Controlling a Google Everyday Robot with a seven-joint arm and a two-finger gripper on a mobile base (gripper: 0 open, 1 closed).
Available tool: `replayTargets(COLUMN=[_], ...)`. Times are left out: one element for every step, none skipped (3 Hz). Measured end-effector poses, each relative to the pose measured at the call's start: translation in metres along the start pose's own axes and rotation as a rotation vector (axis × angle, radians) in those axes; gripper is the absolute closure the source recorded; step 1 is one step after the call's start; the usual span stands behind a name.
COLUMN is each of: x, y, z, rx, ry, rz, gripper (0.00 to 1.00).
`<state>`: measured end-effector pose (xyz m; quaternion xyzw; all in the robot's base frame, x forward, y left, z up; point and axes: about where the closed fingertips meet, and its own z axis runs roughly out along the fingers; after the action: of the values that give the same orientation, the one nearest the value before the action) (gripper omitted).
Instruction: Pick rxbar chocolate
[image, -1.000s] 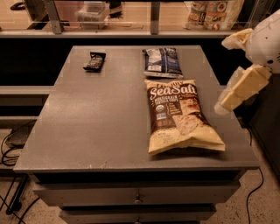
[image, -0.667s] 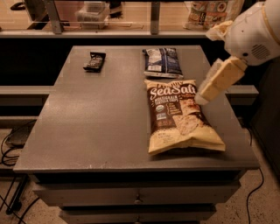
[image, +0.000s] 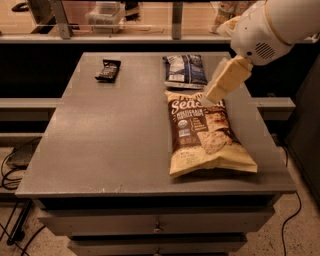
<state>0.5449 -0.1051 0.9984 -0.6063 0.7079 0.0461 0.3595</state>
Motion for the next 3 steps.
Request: replayTargets(x=[-0.004, -0.018, -0.032], y=[0.006, -0.002, -0.011], z=[0.013, 0.054, 0.097], rx=[-0.008, -0.031, -0.068], ry=[-0.057, -0.12, -0.164], rz=[0.041, 0.061, 0.072], gripper=[0.0, 0.0, 0.0])
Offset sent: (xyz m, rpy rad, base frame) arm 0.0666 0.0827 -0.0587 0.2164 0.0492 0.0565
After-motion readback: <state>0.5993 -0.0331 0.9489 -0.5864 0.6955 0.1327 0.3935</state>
